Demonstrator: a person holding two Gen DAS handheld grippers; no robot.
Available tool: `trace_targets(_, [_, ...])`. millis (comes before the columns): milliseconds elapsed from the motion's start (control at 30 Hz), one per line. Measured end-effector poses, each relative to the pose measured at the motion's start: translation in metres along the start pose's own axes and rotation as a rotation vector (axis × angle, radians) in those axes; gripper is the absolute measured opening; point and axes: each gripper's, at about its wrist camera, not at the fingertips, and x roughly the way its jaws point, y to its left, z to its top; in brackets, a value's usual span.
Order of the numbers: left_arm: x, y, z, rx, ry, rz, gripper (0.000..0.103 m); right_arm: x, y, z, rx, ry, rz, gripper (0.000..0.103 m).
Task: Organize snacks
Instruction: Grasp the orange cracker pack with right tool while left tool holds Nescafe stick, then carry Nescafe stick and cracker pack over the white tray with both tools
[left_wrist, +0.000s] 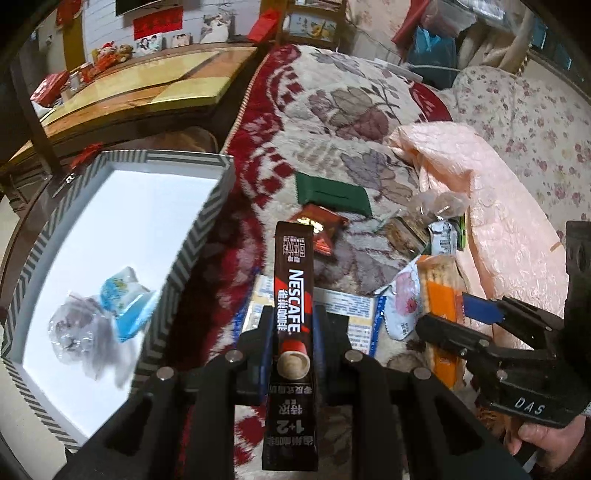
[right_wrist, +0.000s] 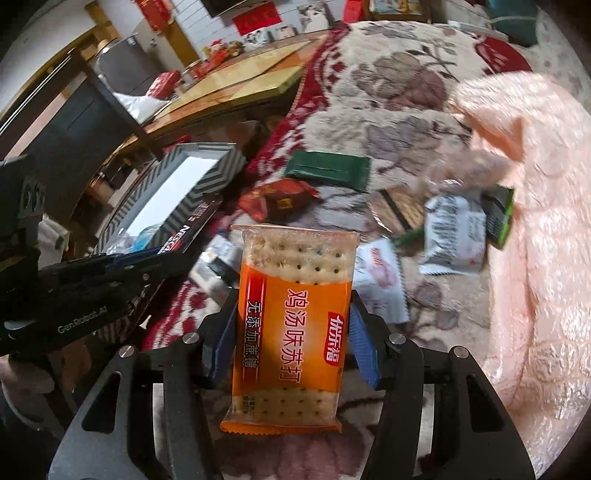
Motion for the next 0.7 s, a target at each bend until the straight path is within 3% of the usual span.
trace_targets(700, [-0.032,0.086,0.002,-0.145,-0.062,0.105,0.022,0.027,0.096,0.043,-0.192,0.036,0.088,0.054])
